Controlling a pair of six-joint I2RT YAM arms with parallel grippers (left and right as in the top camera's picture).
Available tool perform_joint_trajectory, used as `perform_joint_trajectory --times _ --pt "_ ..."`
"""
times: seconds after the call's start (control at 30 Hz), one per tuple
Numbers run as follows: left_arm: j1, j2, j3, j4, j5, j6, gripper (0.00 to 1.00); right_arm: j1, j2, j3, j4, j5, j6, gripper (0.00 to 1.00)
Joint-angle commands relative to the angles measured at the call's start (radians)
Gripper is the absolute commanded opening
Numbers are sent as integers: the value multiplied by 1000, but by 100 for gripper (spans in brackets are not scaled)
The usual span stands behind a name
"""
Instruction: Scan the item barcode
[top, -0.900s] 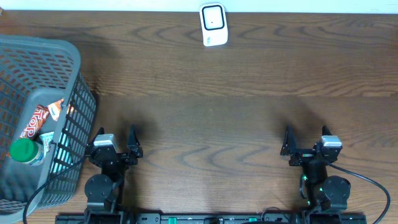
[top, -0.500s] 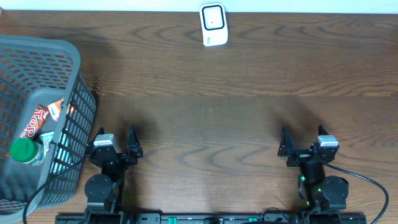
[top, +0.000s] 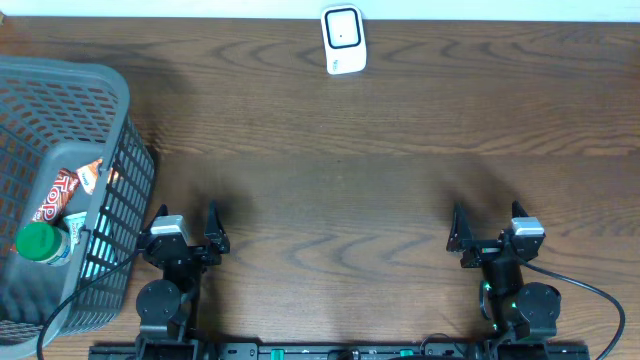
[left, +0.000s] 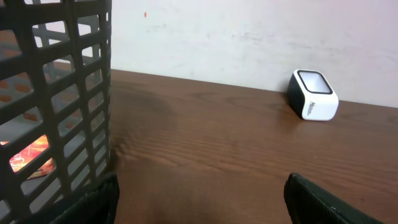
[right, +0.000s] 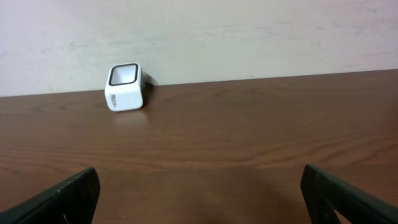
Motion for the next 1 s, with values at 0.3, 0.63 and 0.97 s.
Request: perform_joint_trajectory --times 0.3,0.63,0.97 --pt "-2 -3 -20 -37 -2 17 85 6 -2 -1 -4 2 10 99" --pt "-2 -3 -20 -35 -3 14 85 6 -2 -1 -4 2 10 99" --pt "-2 100 14 -63 356 6 85 6 -2 -1 -4 2 10 99"
